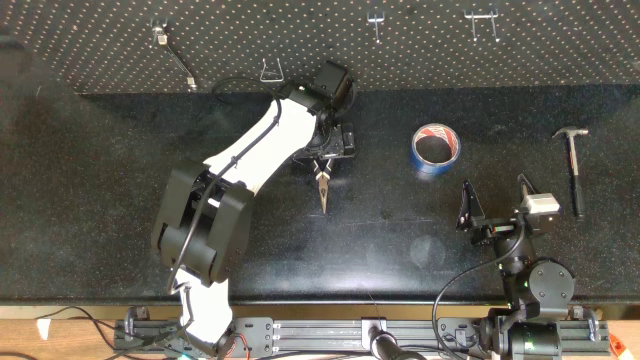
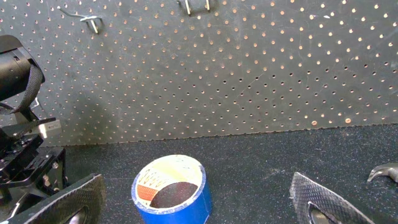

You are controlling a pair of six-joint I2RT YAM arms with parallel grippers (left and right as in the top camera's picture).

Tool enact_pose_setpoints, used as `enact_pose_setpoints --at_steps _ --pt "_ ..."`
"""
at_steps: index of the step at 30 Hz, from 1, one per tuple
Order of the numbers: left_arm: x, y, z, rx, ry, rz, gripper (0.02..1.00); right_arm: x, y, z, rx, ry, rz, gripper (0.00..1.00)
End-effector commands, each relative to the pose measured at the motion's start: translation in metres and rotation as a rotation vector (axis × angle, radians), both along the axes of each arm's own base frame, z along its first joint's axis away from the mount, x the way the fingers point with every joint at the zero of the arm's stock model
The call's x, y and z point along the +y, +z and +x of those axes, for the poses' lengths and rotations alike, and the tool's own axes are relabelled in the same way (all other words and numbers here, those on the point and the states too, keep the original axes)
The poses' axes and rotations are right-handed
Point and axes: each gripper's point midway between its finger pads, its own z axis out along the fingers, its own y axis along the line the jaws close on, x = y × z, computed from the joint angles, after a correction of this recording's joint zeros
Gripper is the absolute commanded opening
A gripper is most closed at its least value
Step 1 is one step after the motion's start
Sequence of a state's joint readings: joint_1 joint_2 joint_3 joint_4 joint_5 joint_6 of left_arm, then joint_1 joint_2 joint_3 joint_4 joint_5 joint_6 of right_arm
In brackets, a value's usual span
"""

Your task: Place Tools Onto Pegboard

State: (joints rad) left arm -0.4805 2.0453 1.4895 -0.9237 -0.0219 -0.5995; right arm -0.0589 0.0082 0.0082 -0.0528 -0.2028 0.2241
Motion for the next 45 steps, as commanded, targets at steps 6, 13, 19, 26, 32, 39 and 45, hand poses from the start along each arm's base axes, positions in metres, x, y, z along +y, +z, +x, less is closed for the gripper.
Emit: enact_pose_setpoints --at_steps 6,13,19,26,32,39,45 --pt "0.0043 -0.0048 0.0049 -0.005 -0.009 0.034 0.996 -0.0004 -0.0016 0.0 0.003 -0.005 0.007 0.972" --pt "0.0064 -0.0046 0.006 -0.011 -0.007 0.047 0.993 -0.0004 -0.0016 0.0 0.003 -0.005 0.007 0.972" --pt "0.007 -0.0052 0.0064 -0.012 -0.007 0.051 0.985 -0.0004 -0.0016 0.0 0.003 -0.005 0.007 0.972" --pt "0.0064 -0.0091 0.0059 -0.004 -0.007 0.05 0.982 -0.0004 -0.0016 0.0 0.003 -0.005 0.007 0.972" --pt "0.0058 -0.0093 0.0056 -0.002 -0.007 0.047 0.967 -0.0004 -0.0016 0.0 0.003 -0.005 0.007 0.972" --pt "0.0055 -0.0095 0.0063 -0.005 -0.007 0.045 0.798 -0.0004 -0.0016 0.0 0.003 -0.005 0.007 0.972" --pt "0.0054 -0.0095 0.0063 -0.005 -0.007 0.045 0.535 -0.0004 -0.0016 0.0 0.003 -0.005 0.007 0.974"
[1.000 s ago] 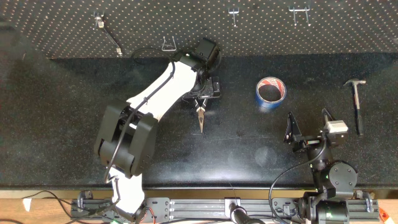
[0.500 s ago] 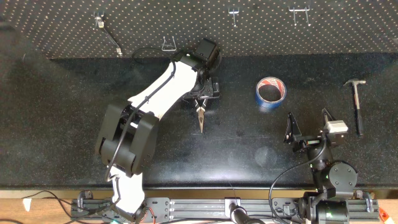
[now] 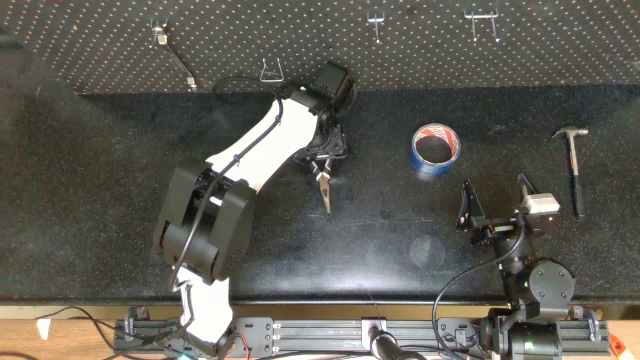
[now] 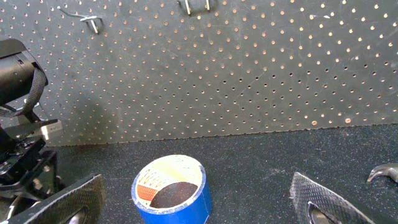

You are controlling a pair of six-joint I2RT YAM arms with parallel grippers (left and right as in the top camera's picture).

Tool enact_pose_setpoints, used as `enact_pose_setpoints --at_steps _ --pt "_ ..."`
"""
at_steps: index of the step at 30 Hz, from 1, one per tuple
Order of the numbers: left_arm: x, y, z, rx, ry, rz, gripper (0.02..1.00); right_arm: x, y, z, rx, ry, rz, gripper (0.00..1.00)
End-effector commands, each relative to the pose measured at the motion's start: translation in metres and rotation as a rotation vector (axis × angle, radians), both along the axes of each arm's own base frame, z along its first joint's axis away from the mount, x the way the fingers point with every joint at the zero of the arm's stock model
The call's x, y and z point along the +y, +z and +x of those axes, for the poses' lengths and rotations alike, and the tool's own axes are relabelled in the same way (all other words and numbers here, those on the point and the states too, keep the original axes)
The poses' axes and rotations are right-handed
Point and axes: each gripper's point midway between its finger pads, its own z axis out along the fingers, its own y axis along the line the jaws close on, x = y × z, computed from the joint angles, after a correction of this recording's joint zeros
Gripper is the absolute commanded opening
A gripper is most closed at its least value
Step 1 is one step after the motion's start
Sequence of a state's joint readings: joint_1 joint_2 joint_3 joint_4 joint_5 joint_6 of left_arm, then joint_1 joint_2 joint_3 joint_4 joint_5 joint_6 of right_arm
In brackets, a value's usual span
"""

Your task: Place Tools Onto Pegboard

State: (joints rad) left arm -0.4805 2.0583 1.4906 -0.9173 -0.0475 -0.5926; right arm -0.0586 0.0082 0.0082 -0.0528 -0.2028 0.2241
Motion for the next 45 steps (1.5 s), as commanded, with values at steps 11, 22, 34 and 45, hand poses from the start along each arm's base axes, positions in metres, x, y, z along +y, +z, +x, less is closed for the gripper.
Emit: enact_pose_setpoints --at_steps 11,22,34,45 --pt "0.002 -0.005 0.004 0.003 -0.003 0.02 0.481 0.0 -0.002 0.0 0.003 -0.005 0.007 0.972" --pt "0.002 -0.005 0.004 0.003 -0.003 0.019 0.354 0.0 -0.002 0.0 0.003 -0.005 0.007 0.972" --pt "0.008 0.039 -0.001 -0.053 0.0 0.009 0.027 0.0 -0.002 0.0 0.003 -0.005 0.007 0.972" --pt "0.079 0.207 -0.064 -0.362 0.051 0.074 0.029 0.0 -0.002 0.0 0.003 -0.005 0.007 0.972"
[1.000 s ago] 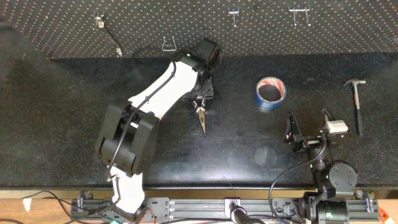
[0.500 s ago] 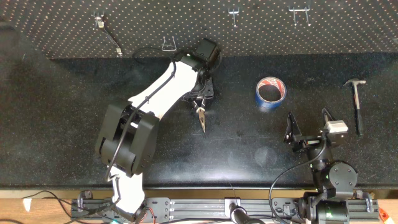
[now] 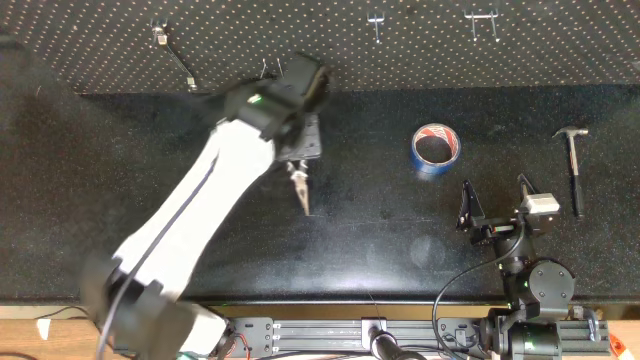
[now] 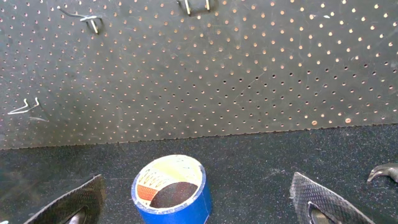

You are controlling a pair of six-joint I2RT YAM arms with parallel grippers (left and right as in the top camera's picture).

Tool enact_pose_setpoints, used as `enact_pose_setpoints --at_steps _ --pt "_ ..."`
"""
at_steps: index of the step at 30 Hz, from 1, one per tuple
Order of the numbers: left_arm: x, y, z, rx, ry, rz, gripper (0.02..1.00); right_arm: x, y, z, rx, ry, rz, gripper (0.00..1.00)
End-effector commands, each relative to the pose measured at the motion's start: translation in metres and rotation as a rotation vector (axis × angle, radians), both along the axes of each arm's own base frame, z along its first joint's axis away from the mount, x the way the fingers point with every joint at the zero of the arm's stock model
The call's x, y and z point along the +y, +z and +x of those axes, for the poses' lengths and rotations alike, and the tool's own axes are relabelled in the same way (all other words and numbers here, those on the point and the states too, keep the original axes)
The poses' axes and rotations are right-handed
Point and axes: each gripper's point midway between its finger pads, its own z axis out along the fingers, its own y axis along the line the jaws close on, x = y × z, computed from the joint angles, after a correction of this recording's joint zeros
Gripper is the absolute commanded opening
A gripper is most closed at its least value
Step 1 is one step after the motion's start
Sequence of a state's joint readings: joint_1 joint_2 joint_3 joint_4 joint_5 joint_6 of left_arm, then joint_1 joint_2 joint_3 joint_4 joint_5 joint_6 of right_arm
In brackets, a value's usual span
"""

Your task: Place Tools Onto Pegboard

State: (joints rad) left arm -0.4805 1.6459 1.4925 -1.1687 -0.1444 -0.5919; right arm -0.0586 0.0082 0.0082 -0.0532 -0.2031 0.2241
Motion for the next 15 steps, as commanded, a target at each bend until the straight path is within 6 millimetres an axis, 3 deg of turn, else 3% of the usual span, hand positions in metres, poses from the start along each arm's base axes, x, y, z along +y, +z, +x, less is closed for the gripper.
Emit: enact_pose_setpoints --at_steps 1,4,7,8,11,15 --pt "0.051 0.074 -0.034 -0.2 0.052 0.077 0.031 -0.001 -0.002 0.0 0.003 -0.005 0.007 0.972" --pt "0.078 0.081 -0.053 -0.256 0.1 0.106 0.029 -0.001 -0.002 0.0 0.003 -0.005 0.007 0.972" --pt "0.106 0.066 -0.061 -0.329 0.178 0.13 0.029 -0.001 -0.002 0.0 0.003 -0.005 0.007 0.972" --pt "0.11 0.057 -0.057 -0.399 0.201 0.117 0.029 -0.001 -0.002 0.0 0.003 -0.005 0.007 0.972" --pt "0.111 0.061 -0.04 -0.549 0.236 0.096 0.027 -0.001 -0.002 0.0 0.003 -0.005 0.007 0.972" --pt "0.096 0.093 0.001 -0.785 0.065 0.144 0.029 -0.001 -0.002 0.0 0.003 -0.005 0.007 0.972"
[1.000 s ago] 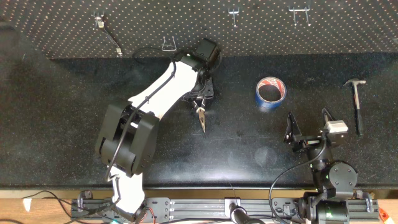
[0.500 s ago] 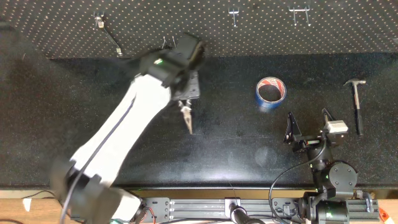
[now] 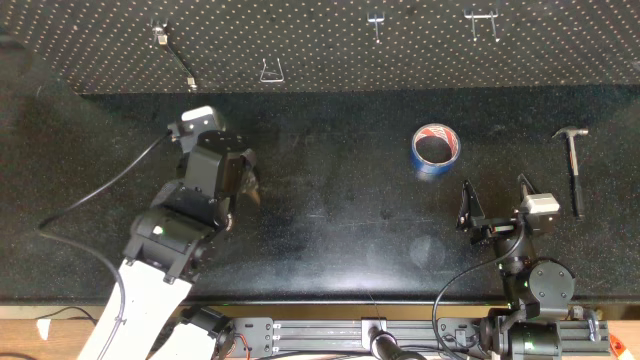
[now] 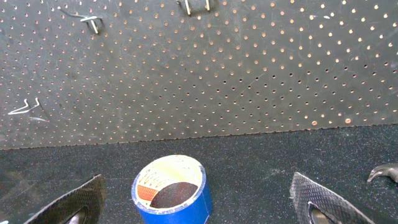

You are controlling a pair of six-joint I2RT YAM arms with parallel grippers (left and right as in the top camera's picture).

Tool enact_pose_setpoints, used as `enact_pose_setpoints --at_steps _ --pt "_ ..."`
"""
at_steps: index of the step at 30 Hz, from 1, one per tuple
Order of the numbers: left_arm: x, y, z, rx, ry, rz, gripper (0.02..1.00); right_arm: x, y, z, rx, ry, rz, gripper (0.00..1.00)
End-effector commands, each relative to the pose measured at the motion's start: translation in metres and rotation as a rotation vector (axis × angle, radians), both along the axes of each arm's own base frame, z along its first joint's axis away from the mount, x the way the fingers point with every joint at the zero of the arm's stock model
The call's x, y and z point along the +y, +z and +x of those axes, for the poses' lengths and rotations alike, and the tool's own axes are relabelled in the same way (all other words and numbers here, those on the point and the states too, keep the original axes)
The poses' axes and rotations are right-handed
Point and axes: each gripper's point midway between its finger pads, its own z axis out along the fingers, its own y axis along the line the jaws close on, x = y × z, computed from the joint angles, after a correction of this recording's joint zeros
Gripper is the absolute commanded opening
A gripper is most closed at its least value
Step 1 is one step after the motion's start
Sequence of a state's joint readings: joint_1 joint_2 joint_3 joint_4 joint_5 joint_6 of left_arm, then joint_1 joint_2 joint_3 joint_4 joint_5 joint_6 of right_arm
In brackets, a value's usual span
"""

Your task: Place Tools Onto Pegboard

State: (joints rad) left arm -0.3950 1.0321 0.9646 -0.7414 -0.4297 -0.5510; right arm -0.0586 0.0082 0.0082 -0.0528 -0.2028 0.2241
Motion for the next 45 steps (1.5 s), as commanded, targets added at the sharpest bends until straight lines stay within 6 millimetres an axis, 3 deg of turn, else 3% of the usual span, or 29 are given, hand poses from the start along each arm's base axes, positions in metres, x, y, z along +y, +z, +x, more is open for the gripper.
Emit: enact_pose_setpoints --at_steps 1,4,7,10,12,18,26,37,45 --pt "-0.001 0.047 0.033 -0.251 -0.105 0.176 0.029 0.0 -0.002 0.0 0.003 -0.005 0.007 0.972" --pt "-0.003 0.069 0.037 -0.358 -0.129 0.204 0.029 0.0 -0.002 0.0 0.003 -0.005 0.007 0.972" --pt "0.004 0.077 0.021 -0.404 -0.131 0.205 0.029 0.0 -0.002 0.0 0.003 -0.005 0.007 0.974" --pt "0.012 0.067 -0.001 -0.447 -0.131 0.186 0.029 0.0 -0.002 0.0 0.003 -0.005 0.007 0.972" --pt "0.011 0.056 -0.005 -0.491 -0.137 0.164 0.029 0.0 -0.002 0.0 0.003 -0.005 0.007 0.972" --pt "-0.006 0.041 0.017 -0.669 -0.15 0.089 0.027 0.0 -0.002 0.0 0.003 -0.005 0.007 0.972" --pt "-0.026 0.048 0.065 -0.79 -0.138 0.083 0.027 0.0 -0.002 0.0 0.003 -0.005 0.007 0.972" --pt "-0.051 0.065 0.126 -0.797 -0.161 0.163 0.029 0.0 -0.002 0.0 0.003 -0.005 0.007 0.974" --pt "-0.038 0.07 0.136 -0.807 -0.134 0.206 0.025 0.0 -0.002 0.0 0.003 -0.005 0.007 0.972"
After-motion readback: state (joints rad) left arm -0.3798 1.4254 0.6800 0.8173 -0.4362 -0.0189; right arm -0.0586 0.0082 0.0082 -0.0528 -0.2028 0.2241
